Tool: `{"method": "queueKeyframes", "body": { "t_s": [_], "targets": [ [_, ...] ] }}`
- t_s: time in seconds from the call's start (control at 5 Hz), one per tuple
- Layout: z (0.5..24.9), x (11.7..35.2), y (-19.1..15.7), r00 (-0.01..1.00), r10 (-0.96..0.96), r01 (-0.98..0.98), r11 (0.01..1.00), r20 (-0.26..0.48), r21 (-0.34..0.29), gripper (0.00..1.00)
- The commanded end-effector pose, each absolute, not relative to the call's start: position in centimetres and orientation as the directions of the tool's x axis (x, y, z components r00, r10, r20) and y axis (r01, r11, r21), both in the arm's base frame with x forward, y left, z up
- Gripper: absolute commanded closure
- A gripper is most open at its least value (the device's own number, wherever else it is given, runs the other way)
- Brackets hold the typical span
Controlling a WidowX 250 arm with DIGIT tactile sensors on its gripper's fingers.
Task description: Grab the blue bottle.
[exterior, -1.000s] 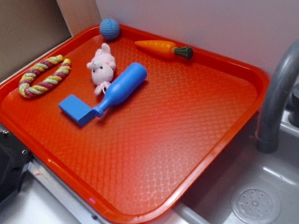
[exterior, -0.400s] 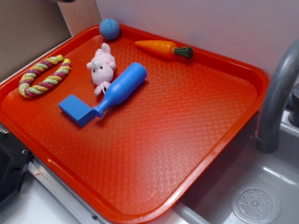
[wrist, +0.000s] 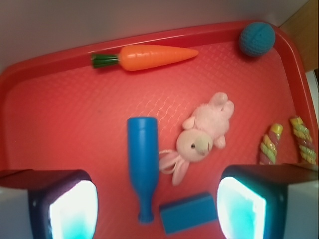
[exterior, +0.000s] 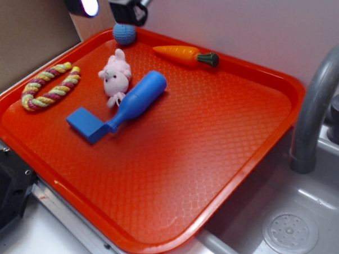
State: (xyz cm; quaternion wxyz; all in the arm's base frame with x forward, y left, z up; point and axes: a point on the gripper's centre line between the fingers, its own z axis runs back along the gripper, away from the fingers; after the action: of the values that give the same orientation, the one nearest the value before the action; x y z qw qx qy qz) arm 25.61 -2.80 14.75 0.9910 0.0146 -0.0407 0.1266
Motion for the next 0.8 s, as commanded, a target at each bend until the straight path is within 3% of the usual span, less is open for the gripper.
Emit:
{"method": "queueKeyframes", "body": {
  "t_s": [0.0,0.2,0.4,0.6],
  "targets": [
    [10.3,26.1,-3.6,0.978,0.200,-0.201,0.979,0.066,0.018,0.00],
    [8.0,26.2,-4.2,0.977,0.203,-0.207,0.976,0.066,0.067,0.00],
    [6.4,26.4,-4.3,0.979,0.201,-0.203,0.977,0.032,0.064,0.00],
    [4.7,26.4,-4.6,0.982,0.189,-0.190,0.977,0.016,0.101,0.00]
  ]
}}
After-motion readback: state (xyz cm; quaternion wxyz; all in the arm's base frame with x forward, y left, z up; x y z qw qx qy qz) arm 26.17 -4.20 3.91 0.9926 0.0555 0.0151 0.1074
